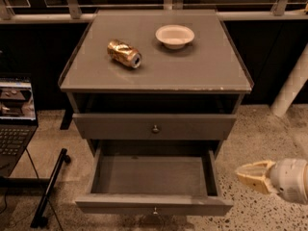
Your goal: Close middle drawer
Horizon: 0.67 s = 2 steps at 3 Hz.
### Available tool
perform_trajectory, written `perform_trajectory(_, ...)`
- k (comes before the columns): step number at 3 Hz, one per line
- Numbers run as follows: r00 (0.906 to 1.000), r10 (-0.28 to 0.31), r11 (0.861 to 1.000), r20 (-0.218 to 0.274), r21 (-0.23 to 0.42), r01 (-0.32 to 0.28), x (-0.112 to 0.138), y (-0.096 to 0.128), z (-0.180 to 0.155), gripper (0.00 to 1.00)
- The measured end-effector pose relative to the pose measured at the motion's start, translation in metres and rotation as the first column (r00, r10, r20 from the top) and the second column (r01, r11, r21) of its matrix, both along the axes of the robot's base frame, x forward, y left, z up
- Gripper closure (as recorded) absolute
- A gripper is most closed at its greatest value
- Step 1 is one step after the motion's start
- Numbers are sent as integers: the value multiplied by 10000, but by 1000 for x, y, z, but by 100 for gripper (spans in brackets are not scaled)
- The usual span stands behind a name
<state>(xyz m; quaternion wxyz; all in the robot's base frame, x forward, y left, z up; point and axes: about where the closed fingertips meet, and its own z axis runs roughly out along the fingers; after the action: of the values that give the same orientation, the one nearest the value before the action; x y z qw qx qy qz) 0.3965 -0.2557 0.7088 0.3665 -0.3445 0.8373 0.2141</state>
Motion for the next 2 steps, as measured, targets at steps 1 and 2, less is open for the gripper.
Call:
perform_trajectory(1, 9923, -1227, 9910, 163, 552, 1217, -13, -12, -56, 100)
perform_trajectory(2, 9766, -2151, 9726, -66, 887, 2148, -23, -23, -107, 100)
